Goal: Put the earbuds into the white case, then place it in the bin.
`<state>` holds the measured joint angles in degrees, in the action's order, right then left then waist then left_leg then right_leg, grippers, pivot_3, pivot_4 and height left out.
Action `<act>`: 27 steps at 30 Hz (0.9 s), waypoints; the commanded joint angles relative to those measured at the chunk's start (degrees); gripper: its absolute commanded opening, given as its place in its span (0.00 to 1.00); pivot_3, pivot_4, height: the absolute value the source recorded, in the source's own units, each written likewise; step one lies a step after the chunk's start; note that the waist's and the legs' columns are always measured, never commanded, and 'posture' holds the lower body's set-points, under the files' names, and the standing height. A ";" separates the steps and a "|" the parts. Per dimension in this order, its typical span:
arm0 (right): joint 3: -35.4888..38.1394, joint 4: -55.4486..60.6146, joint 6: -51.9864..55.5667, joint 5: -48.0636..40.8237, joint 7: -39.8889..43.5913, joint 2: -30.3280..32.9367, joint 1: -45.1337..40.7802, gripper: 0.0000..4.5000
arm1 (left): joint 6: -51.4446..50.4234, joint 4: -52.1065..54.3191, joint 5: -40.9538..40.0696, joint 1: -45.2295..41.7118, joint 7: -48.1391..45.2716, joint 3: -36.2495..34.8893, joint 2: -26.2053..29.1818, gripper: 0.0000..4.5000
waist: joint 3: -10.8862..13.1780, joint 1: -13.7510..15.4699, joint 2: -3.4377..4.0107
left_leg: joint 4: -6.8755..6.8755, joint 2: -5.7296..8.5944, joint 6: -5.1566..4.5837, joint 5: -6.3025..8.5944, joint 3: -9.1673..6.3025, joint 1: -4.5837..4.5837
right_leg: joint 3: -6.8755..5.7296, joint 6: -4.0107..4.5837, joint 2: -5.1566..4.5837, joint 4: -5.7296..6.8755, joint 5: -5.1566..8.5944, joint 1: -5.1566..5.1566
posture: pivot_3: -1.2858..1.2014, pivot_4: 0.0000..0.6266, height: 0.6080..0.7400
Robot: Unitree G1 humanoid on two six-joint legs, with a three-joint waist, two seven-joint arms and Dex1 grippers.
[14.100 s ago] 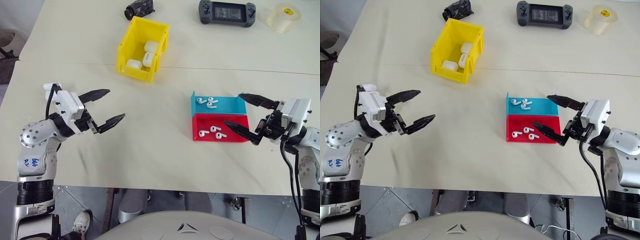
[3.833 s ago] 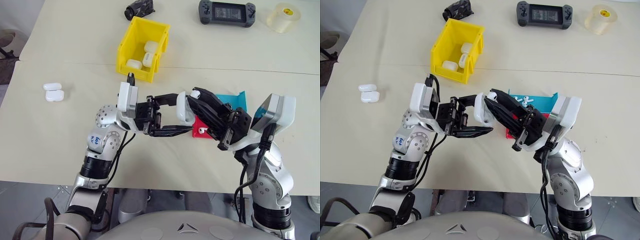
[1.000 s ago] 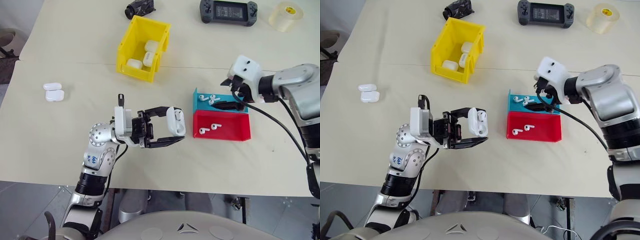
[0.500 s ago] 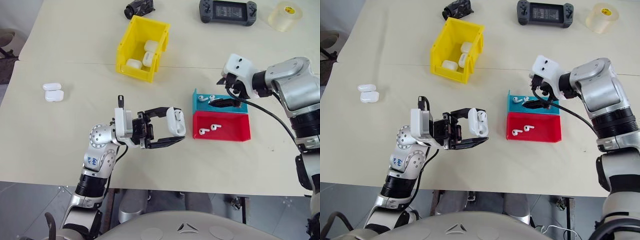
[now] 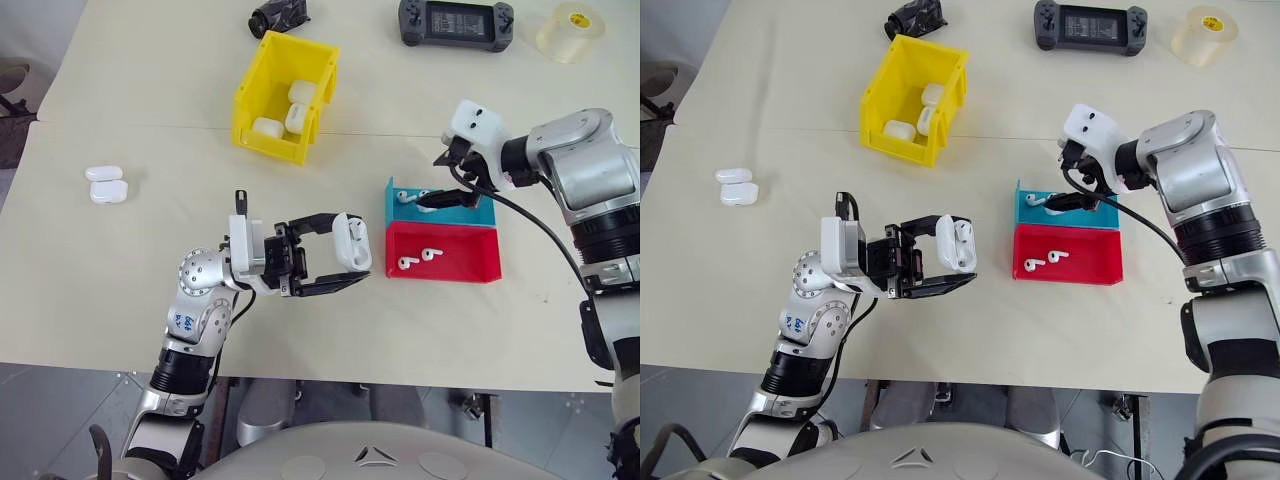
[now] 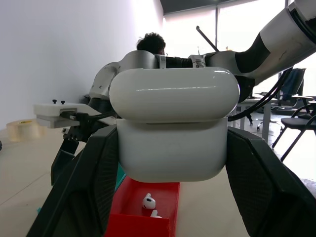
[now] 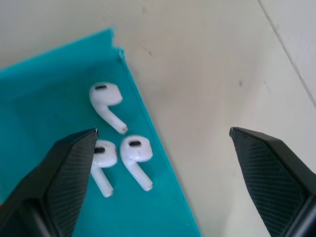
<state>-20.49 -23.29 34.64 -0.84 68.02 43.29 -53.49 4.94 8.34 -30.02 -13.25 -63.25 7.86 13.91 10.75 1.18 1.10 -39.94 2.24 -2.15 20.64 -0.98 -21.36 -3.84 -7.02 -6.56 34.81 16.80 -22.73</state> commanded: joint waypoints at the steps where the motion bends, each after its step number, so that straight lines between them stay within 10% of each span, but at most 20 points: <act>1: 1.08 -0.85 -1.50 1.18 -0.31 -0.04 -0.85 0.99 | 1.02 2.56 -0.24 -0.13 0.48 0.11 -0.18 0.62 | 0.00 0.01 0.00 | 0.00 -0.01 0.00 0.00 0.00 0.00 | -0.01 0.00 0.00 0.01 0.00 0.00 | 0.52 0.24 1.00; 8: 1.75 -1.91 -2.25 1.53 -0.33 -0.98 -0.91 0.58 | 0.95 2.60 -0.24 -0.15 0.55 0.06 -0.11 0.62 | 0.00 0.01 0.00 | -0.01 0.04 0.00 0.00 -0.01 0.00 | -0.05 0.00 0.01 0.04 0.00 0.00 | 0.52 0.24 1.00; 27: 0.07 -2.42 -5.95 4.61 3.58 0.36 -0.09 0.58 | 1.25 2.40 -0.23 -0.28 0.34 -0.19 0.08 0.62 | 0.00 0.00 0.00 | -0.01 0.02 0.00 0.00 0.00 0.00 | -0.09 0.00 0.01 0.06 0.00 -0.01 | 0.52 0.24 1.00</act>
<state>-20.31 -26.37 29.56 2.83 70.79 42.37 -53.49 4.95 8.34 -30.02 -13.26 -63.18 7.86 13.96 10.75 1.18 1.10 -39.95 2.26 -2.14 20.64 -0.97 -21.36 -3.93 -7.03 -6.55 34.87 16.80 -22.74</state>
